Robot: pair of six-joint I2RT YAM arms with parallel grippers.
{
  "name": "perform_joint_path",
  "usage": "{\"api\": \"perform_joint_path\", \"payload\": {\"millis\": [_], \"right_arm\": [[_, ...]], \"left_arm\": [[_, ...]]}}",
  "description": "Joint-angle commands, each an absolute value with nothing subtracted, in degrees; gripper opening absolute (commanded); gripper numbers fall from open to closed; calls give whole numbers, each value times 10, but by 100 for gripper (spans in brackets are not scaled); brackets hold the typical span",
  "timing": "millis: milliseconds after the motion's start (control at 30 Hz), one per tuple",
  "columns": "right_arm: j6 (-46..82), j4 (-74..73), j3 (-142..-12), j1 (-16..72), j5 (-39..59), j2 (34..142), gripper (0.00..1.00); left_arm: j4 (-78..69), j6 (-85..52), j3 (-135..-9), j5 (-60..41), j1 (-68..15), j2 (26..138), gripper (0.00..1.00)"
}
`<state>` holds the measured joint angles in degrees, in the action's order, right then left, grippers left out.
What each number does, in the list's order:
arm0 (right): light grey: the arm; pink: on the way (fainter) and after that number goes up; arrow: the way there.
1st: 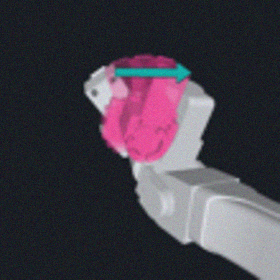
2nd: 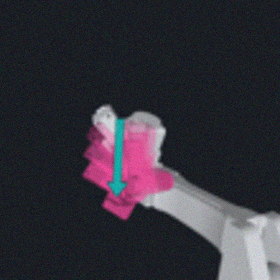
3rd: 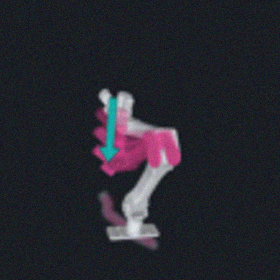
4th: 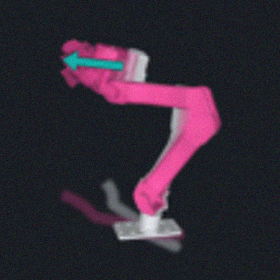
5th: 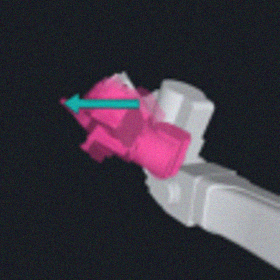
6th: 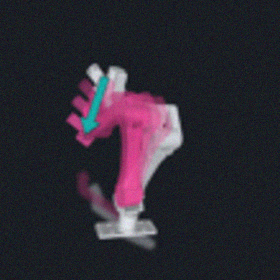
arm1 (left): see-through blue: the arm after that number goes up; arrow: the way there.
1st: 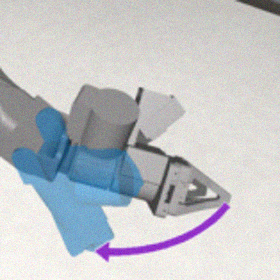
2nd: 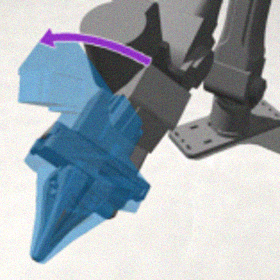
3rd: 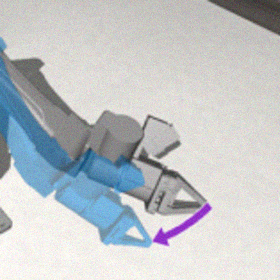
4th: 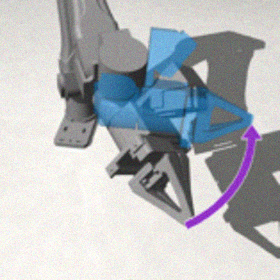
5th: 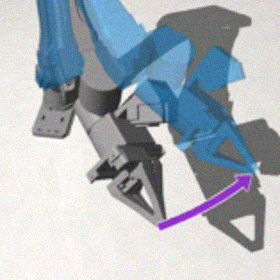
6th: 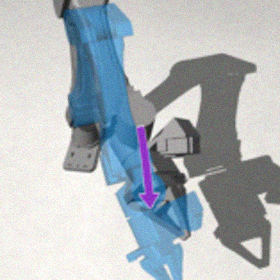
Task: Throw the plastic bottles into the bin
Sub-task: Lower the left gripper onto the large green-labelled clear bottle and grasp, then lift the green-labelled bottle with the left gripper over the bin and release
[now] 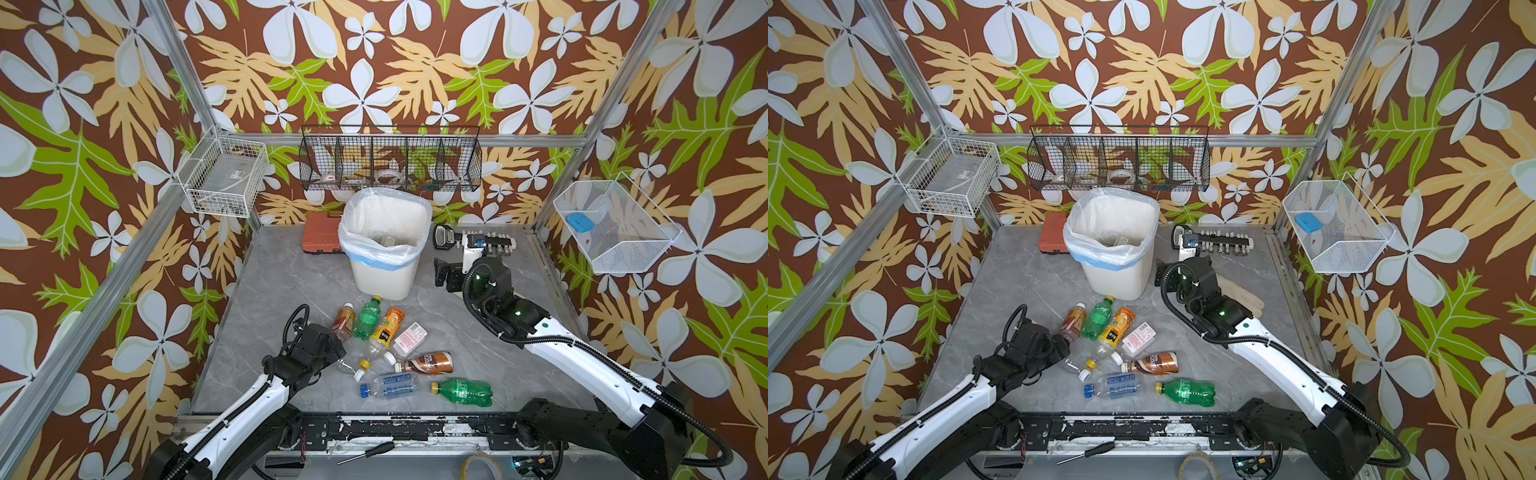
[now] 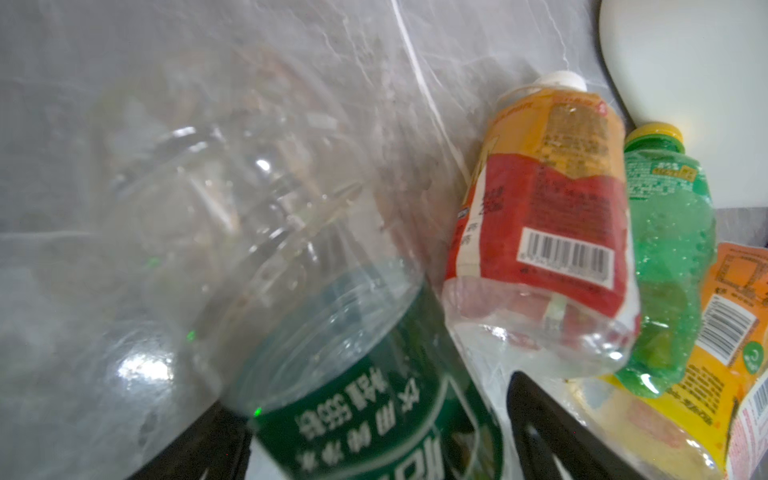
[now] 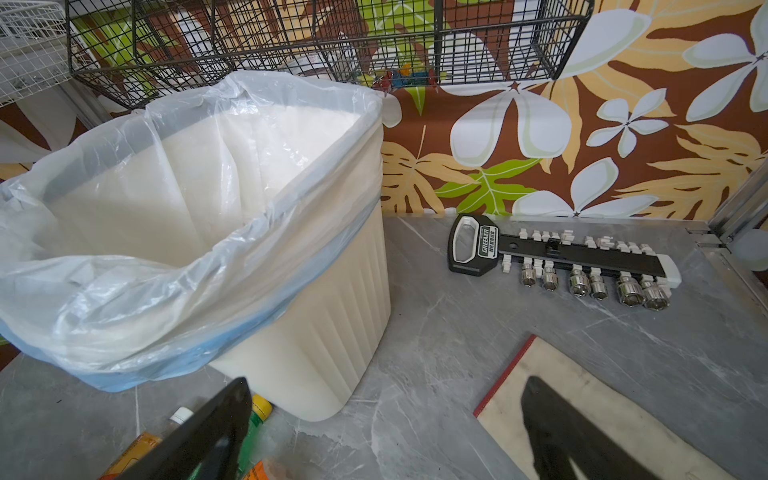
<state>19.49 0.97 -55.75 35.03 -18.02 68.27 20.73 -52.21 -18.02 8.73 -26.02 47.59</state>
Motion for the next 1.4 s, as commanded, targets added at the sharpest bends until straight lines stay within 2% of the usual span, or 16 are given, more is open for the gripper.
{"api": "perform_joint_path", "payload": {"millis": [0,100,400,600,833,1100,1367], "right_arm": [[198,2,-555,350,-187,681,100],[200,1,-556,351,-186,681,100],[203,-2,-552,350,-186,683,100],[203,-3,-549,350,-190,678,100],[203,-2,-548,350,-194,674,100],[205,-1,-551,350,-193,676,100],[205,3,-550,350,-198,667,100]], "left_arm": [[185,-529,-171,85,-258,477,87],[190,-538,-169,89,-258,470,78],[235,-551,-189,116,-252,383,59],[263,-537,-233,157,-250,277,54],[223,-470,-298,150,-250,200,52],[160,-421,-328,136,-250,227,52],[-10,-363,-410,54,-250,367,52]]}}
